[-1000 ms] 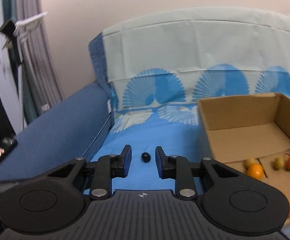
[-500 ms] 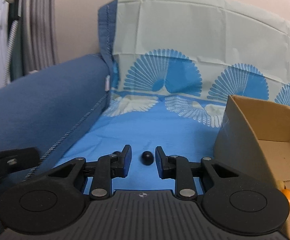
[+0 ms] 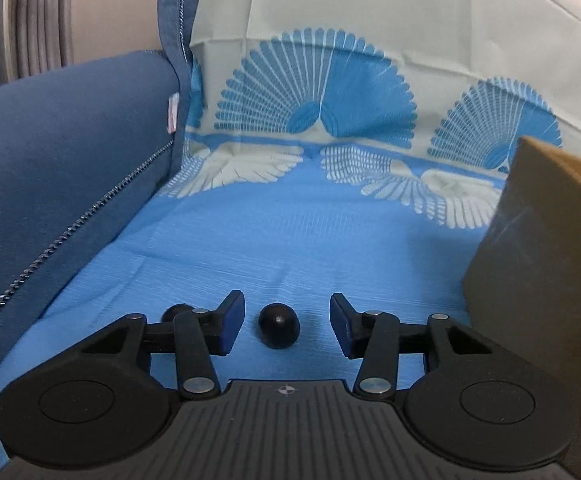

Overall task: Organize fruits
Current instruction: 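Grasp a dark purple berry with the right gripper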

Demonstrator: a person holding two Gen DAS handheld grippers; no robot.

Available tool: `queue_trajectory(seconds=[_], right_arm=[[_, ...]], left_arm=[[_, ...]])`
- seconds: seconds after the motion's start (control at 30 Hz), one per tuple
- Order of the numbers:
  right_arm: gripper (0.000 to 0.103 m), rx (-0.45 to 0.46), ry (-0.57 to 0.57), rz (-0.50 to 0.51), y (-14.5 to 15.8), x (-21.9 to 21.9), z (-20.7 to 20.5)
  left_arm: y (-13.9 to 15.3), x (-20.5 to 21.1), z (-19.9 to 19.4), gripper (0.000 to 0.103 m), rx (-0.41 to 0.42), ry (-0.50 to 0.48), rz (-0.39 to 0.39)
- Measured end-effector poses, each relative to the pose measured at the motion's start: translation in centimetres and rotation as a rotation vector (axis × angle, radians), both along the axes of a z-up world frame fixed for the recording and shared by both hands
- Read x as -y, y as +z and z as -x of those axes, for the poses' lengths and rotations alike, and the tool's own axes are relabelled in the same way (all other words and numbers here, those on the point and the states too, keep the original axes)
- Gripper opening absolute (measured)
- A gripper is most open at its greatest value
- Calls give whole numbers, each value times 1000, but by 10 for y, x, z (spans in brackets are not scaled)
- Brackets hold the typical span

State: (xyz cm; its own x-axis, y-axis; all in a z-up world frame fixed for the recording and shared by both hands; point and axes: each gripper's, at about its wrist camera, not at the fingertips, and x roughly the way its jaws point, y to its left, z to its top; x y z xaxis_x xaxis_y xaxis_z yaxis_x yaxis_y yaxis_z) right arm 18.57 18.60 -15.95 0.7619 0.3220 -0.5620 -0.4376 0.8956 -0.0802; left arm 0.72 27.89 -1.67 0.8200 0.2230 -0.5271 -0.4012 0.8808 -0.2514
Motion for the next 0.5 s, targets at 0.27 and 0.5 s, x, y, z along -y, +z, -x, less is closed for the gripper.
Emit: queue_trajectory(seconds=[0.27,0.5], right_arm=[[25,-90,10,-16,-10,0,-15],[25,-95,13,-50,10,20,2]], left_arm=[[-4,-1,-5,40,-23,15,-5],[-5,-5,-4,40,-32,40,7]])
